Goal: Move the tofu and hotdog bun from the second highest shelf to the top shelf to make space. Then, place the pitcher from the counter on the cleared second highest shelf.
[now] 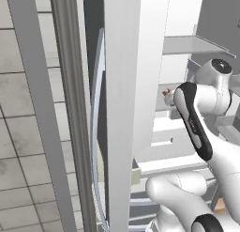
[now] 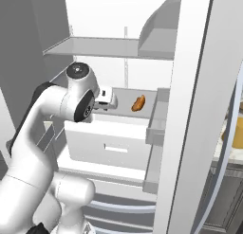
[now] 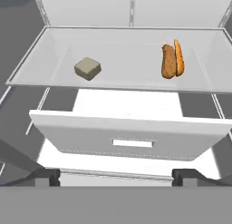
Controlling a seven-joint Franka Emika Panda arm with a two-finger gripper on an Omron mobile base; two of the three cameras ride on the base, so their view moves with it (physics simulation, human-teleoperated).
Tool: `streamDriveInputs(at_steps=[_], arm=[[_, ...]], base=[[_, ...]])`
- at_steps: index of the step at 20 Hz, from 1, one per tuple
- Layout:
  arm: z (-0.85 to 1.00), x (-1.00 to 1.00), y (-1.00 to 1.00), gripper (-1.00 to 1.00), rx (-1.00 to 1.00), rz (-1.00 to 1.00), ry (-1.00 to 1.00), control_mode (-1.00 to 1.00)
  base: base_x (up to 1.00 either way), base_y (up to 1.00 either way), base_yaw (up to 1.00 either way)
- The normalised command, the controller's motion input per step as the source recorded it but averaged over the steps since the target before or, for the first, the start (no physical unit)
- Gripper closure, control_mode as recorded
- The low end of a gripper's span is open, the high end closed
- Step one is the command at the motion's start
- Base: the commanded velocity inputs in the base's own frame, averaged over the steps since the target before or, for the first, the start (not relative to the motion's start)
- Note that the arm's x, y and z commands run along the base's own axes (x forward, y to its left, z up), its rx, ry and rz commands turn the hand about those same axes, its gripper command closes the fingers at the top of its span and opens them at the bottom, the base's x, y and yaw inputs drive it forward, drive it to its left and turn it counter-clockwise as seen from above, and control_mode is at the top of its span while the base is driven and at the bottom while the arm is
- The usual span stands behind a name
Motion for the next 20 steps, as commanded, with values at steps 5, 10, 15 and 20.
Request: streamDriveInputs(at_steps=[5, 10, 15, 20], arm=[[-0.3, 0.25, -0.28, -1.0, -0.01, -0.04, -0.05, -1.0], [0.0, 0.33, -0.3, -1.0, -0.01, -0.06, 0.03, -1.0], [0.0, 0.33, -0.24, -1.0, -0.02, -0.02, 0.05, -1.0], [-0.01, 0.36, -0.23, -1.0, -0.03, -0.03, 0.04, -1.0]], base=[[0.0, 0.0, 0.0], [0.0, 0.0, 0.0], [0.0, 0.0, 0.0], [0.0, 0.0, 0.0]])
